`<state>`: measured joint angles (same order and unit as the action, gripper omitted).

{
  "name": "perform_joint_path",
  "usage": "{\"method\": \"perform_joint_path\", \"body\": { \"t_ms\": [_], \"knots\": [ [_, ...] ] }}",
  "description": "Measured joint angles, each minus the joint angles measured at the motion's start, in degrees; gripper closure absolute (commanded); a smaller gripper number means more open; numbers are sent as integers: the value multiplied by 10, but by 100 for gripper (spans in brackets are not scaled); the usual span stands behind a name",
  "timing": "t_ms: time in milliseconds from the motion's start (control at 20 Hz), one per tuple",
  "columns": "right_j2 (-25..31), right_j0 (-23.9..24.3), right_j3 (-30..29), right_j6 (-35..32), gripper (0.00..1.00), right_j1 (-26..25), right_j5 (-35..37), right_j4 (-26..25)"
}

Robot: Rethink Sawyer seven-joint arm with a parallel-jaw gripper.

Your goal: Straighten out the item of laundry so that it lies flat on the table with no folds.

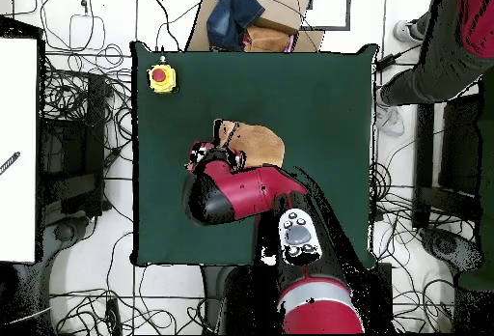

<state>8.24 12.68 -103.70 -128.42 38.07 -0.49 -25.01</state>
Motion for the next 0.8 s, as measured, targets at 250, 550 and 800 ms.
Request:
{"method": "perform_joint_path", "body": {
  "t_ms": [250,550,800],
  "knots": [
    [0,-7,0,0,100,-22,-28,-5],
    [2,-14,4,0,100,-51,-67,-12],
    [3,-16,6,0,100,-66,-82,-14]
  ]
}}
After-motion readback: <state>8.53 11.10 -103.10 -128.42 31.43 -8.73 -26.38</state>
